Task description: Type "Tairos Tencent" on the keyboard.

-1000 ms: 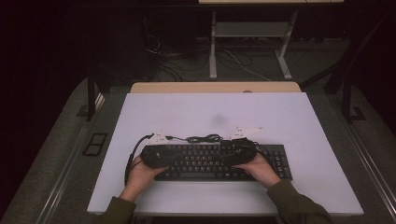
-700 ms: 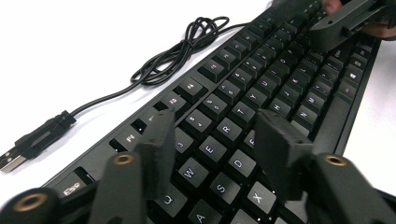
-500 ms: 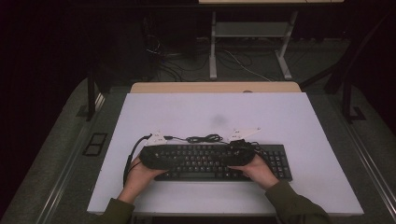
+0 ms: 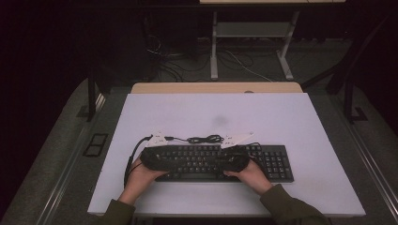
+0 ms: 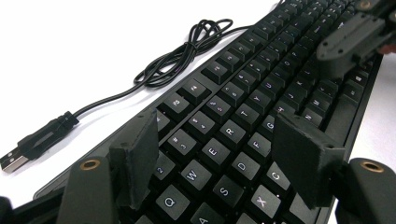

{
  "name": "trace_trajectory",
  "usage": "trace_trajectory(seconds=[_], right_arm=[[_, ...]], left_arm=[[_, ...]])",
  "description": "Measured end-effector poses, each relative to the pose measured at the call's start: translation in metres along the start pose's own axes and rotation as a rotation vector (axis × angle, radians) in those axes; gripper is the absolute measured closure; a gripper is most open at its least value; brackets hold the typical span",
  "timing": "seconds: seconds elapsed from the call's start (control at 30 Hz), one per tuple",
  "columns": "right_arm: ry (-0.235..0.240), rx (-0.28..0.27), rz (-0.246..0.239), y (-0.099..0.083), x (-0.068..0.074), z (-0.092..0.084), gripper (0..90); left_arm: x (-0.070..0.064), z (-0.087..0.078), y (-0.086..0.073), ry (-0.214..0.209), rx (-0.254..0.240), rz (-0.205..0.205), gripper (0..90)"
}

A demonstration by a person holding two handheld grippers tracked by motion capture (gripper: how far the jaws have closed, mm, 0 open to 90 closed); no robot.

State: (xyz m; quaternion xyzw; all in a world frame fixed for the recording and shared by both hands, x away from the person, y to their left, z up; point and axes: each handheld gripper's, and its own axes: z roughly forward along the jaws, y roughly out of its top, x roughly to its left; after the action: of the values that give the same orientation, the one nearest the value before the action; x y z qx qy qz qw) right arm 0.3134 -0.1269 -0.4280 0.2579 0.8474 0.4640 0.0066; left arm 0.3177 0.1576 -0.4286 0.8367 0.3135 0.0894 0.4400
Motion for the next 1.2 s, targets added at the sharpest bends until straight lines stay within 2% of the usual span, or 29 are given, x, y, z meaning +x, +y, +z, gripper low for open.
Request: trace_trajectory(seconds=[0.13,0.37,0.93,1.2], right_arm=[[0.013,0.014,0.005,0.001,0.003,0.003,89.3],[0.009,0.033,-0.002,0.000,0.009,0.010,89.2],[-0.025,0.107,-0.019,-0.002,0.014,0.023,89.2],[-0.025,0.105,-0.024,-0.002,0.014,0.021,89.2]], left_arm=[[0.000,0.000,0.000,0.001,0.000,-0.002,30.7],[0.000,0.000,-0.001,0.002,-0.002,-0.001,30.1],[-0.001,0.001,-0.001,0.001,0.000,0.000,29.9],[-0.001,0.001,-0.001,0.003,0.000,0.001,29.9]])
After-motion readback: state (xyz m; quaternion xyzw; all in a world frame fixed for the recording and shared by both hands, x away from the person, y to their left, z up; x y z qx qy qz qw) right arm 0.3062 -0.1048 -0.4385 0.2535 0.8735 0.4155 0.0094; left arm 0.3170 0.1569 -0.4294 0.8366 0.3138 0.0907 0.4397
